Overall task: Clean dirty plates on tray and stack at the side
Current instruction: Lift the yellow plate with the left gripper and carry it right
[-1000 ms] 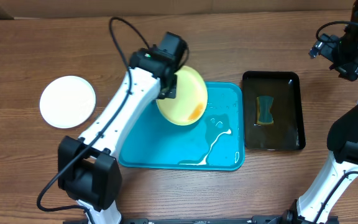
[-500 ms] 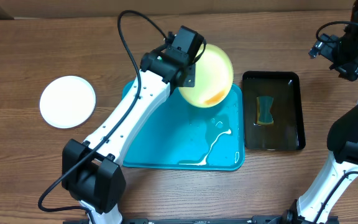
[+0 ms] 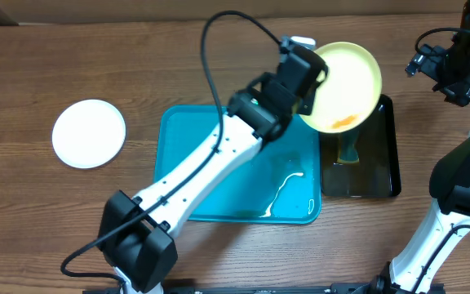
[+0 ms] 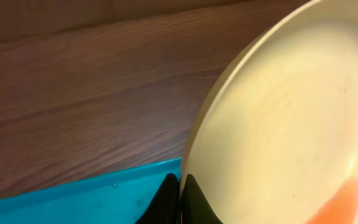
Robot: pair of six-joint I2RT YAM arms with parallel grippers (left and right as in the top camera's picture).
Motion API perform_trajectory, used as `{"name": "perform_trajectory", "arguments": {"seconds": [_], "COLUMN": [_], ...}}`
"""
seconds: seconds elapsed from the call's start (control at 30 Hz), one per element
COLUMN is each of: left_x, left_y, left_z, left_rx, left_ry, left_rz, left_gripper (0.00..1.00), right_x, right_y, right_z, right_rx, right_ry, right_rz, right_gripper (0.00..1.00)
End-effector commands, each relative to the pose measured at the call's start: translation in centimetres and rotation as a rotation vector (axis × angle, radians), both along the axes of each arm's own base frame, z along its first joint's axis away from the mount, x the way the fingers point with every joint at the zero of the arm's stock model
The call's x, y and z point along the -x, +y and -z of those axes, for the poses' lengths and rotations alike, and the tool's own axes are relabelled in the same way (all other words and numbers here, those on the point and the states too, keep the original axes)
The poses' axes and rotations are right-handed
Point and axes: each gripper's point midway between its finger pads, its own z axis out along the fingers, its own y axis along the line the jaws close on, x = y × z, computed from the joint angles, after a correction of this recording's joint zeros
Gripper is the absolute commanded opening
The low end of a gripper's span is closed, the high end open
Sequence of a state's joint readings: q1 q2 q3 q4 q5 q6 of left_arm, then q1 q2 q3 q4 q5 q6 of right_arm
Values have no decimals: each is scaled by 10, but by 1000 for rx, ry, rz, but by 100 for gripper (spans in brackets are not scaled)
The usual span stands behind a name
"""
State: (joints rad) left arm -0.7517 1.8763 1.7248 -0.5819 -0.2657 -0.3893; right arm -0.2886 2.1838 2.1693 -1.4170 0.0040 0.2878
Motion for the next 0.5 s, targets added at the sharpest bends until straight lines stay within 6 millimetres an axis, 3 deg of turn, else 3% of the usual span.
{"name": "perform_trajectory", "arguments": {"seconds": [0.0,0.37,0.47], "left_x": [0,26,34], "left_y": [-10,-49,-54], "left_z": [-2,31,28], "left_rx": [-133,-636,-752], "left_ry": [-102,-319,-386], "left_rz": [-6,107,92], "left_gripper": [4,4,4], "right_x": [-2,-2,-2], "right_y": [-4,-4,-4], "right_z": [-11,-11,-11], "right_rx": [10,10,10], "right_ry": [-30,-30,-30], "right_rz": [11,11,11], "right_gripper": [100,100,100]}}
